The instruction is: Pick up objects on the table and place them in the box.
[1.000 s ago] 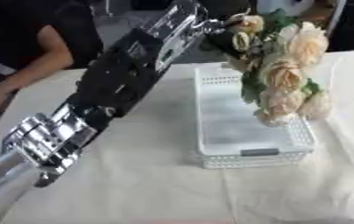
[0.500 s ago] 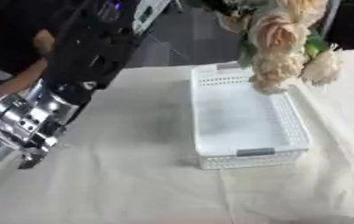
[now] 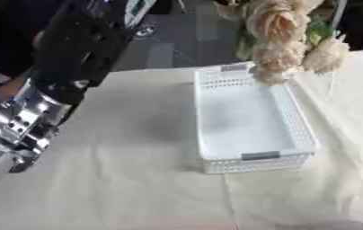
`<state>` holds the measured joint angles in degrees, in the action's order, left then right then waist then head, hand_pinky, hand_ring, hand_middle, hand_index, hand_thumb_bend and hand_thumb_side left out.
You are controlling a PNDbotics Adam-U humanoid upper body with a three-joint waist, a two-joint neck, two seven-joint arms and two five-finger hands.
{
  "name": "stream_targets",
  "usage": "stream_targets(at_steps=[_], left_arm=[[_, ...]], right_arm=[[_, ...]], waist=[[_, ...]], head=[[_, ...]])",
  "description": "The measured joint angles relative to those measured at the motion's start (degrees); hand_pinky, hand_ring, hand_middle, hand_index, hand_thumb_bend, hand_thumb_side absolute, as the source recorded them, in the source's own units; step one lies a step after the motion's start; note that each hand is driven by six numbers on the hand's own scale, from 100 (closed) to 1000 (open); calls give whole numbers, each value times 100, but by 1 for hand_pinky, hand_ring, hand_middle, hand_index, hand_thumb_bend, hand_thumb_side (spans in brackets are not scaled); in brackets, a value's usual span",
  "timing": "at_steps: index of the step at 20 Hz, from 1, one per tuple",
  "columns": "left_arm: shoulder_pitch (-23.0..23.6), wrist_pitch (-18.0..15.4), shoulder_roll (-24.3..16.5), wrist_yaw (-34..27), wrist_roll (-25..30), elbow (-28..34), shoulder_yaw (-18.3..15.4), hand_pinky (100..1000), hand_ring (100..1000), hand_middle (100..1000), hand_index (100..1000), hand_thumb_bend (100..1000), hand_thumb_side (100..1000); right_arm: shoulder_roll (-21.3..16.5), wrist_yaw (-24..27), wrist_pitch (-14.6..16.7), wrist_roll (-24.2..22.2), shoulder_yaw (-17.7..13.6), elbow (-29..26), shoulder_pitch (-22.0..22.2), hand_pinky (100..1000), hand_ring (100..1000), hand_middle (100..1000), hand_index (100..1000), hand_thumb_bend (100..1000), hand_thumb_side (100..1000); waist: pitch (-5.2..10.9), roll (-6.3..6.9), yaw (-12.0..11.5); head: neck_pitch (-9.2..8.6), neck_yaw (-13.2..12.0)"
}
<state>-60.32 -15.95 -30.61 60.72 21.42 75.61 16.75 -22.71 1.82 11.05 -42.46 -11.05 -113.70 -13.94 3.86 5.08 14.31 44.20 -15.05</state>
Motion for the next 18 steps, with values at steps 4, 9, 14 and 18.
stream_targets(at_steps=[4, 9, 14, 18], left_arm=[[0, 30, 3, -1016, 1038, -424, 108, 1000, 998, 990, 1000, 991, 967], [-33, 167, 1, -1573, 1937, -414, 179, 1000, 1000, 983, 1000, 989, 998], [-33, 248, 1, -1707, 2116, -333, 182, 1000, 987, 963, 1000, 990, 1000], [-32, 266, 1, -1817, 2072, -292, 195, 997, 979, 947, 1000, 993, 1000]], right_arm=[[0, 0, 0, -3, 4, 0, -1, 730, 789, 839, 978, 100, 429], [-1, 0, -7, -13, 28, 0, -4, 730, 789, 839, 978, 100, 430], [-2, 0, -8, -13, 29, 0, -4, 730, 789, 839, 979, 100, 428], [-3, 0, -8, -13, 29, 0, -4, 730, 789, 839, 979, 100, 428]], waist=[[0, 12, 2], [0, 21, 3], [0, 21, 3], [0, 21, 5]], head=[[0, -1], [0, -1], [0, -1], [0, -1]])
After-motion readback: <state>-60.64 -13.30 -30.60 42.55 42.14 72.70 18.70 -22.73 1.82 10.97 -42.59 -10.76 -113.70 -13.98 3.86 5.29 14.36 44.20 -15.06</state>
